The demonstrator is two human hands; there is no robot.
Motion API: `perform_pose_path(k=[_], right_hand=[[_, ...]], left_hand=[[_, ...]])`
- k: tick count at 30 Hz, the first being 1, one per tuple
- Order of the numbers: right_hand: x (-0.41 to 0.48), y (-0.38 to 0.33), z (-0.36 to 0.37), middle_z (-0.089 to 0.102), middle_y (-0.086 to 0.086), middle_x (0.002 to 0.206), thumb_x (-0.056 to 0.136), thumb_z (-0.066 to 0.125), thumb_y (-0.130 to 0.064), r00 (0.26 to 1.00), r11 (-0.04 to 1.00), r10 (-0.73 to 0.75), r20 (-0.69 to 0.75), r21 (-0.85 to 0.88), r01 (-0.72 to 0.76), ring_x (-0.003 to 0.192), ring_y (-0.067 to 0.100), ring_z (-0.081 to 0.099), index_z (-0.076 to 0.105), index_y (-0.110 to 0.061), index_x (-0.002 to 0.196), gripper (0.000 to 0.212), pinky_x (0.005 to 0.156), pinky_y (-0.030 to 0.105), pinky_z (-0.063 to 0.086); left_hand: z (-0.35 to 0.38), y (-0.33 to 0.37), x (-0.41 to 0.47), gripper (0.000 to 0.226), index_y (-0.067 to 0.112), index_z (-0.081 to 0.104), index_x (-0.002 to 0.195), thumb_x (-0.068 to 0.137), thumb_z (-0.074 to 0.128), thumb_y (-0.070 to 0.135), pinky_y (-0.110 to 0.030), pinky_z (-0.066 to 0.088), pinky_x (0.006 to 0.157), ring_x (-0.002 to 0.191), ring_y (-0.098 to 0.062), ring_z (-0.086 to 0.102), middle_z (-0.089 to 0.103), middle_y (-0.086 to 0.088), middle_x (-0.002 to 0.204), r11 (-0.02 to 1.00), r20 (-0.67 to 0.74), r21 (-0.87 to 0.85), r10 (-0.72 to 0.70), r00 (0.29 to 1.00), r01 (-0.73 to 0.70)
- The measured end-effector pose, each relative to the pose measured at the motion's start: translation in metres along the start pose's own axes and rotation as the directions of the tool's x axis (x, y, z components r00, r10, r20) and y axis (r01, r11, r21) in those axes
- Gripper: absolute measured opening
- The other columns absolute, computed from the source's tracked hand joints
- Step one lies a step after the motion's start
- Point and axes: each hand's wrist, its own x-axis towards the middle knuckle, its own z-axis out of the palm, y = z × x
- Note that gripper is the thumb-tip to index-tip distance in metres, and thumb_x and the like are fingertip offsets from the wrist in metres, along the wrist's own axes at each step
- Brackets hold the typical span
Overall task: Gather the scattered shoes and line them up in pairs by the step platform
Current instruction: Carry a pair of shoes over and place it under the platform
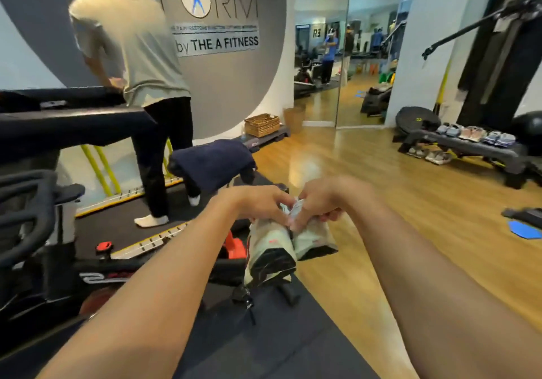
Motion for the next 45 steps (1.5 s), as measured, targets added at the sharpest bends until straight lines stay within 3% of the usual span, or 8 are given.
perform_pose_path(k=[4, 6, 9, 14, 27, 37, 41, 45], right_hand=[[0.029, 0.078, -0.037, 0.062, 0.004, 0.077, 0.07, 0.078, -0.046, 0.99, 0.994, 0.08, -0.113, 0.086, -0.071, 0.066, 0.02, 0.059, 0.065, -0.014, 0.101, 0.048, 0.059, 0.028, 0.05], [0.048, 0.116, -0.058, 0.065, 0.006, 0.084, 0.07, 0.078, -0.047, 0.981, 0.986, 0.133, -0.143, 0.123, -0.116, 0.07, 0.02, 0.058, 0.065, -0.014, 0.099, 0.046, 0.059, 0.029, 0.049], [0.073, 0.168, -0.092, 0.063, 0.004, 0.082, 0.069, 0.079, -0.047, 0.956, 0.956, 0.239, -0.171, 0.216, -0.2, 0.067, 0.018, 0.056, 0.063, -0.015, 0.092, 0.043, 0.052, 0.026, 0.047], [0.108, 0.254, -0.148, 0.059, -0.001, 0.074, 0.074, 0.076, -0.046, 0.899, 0.904, 0.356, -0.253, 0.337, -0.263, 0.06, 0.013, 0.055, 0.059, -0.018, 0.083, 0.034, 0.039, 0.017, 0.039], [0.227, 0.513, -0.294, 0.058, 0.004, 0.07, 0.075, 0.076, -0.046, 0.812, 0.82, 0.505, -0.294, 0.456, -0.346, 0.053, 0.017, 0.052, 0.062, -0.008, 0.084, 0.042, 0.039, 0.019, 0.041], [0.353, 0.691, -0.427, 0.059, 0.002, 0.066, 0.078, 0.074, -0.041, 0.767, 0.773, 0.562, -0.308, 0.526, -0.355, 0.05, 0.013, 0.053, 0.061, -0.009, 0.088, 0.036, 0.037, 0.017, 0.039], [0.416, 0.766, -0.478, 0.058, 0.001, 0.062, 0.078, 0.075, -0.039, 0.743, 0.73, 0.605, -0.286, 0.571, -0.375, 0.04, 0.008, 0.05, 0.058, -0.011, 0.083, 0.033, 0.037, 0.016, 0.039], [0.472, 0.841, -0.53, 0.058, 0.004, 0.067, 0.075, 0.079, -0.036, 0.74, 0.686, 0.628, -0.239, 0.619, -0.382, 0.048, 0.012, 0.051, 0.054, -0.011, 0.084, 0.037, 0.037, 0.016, 0.04]], left_hand=[[-0.02, 0.029, 0.089, 0.045, 0.022, 0.057, 0.124, 0.082, 0.073, 0.032, -0.033, 0.05, 0.089, 0.108, -0.018, 0.053, 0.051, 0.0, 0.125, 1.0, -0.023, -0.017, 0.019, 1.0, -0.019], [-0.032, 0.043, 0.139, 0.031, 0.018, 0.064, 0.112, 0.084, 0.071, 0.029, -0.023, 0.046, 0.075, 0.094, -0.012, 0.055, 0.058, 0.002, 0.107, 0.99, -0.019, 0.074, 0.122, 0.992, -0.12], [-0.048, 0.065, 0.217, 0.009, 0.018, 0.066, 0.088, 0.084, 0.071, 0.023, -0.024, 0.042, 0.067, 0.082, -0.013, 0.055, 0.059, 0.006, 0.084, 0.962, 0.033, 0.14, 0.233, 0.972, -0.236], [-0.071, 0.113, 0.348, 0.01, 0.021, 0.063, 0.078, 0.083, 0.071, 0.023, -0.043, 0.05, 0.088, 0.094, -0.024, 0.059, 0.063, -0.002, 0.093, 0.918, 0.116, 0.208, 0.319, 0.941, -0.337], [-0.119, 0.259, 0.655, 0.005, 0.018, 0.068, 0.081, 0.086, 0.069, 0.016, -0.026, 0.039, 0.071, 0.078, -0.007, 0.049, 0.057, 0.009, 0.079, 0.82, 0.168, 0.174, 0.521, 0.837, -0.545], [-0.174, 0.325, 0.919, 0.01, 0.023, 0.07, 0.084, 0.076, 0.076, 0.022, -0.025, 0.049, 0.067, 0.086, -0.015, 0.064, 0.067, 0.002, 0.089, 0.872, 0.367, 0.08, 0.425, 0.828, -0.483], [-0.192, 0.363, 1.037, 0.013, 0.02, 0.07, 0.089, 0.077, 0.075, 0.022, -0.026, 0.047, 0.069, 0.09, -0.015, 0.062, 0.065, 0.001, 0.094, 0.842, 0.41, 0.12, 0.441, 0.799, -0.526], [-0.21, 0.401, 1.147, 0.012, 0.022, 0.07, 0.088, 0.08, 0.07, 0.013, -0.024, 0.042, 0.069, 0.089, -0.009, 0.054, 0.06, 0.007, 0.095, 0.788, 0.45, 0.17, 0.472, 0.758, -0.591]])
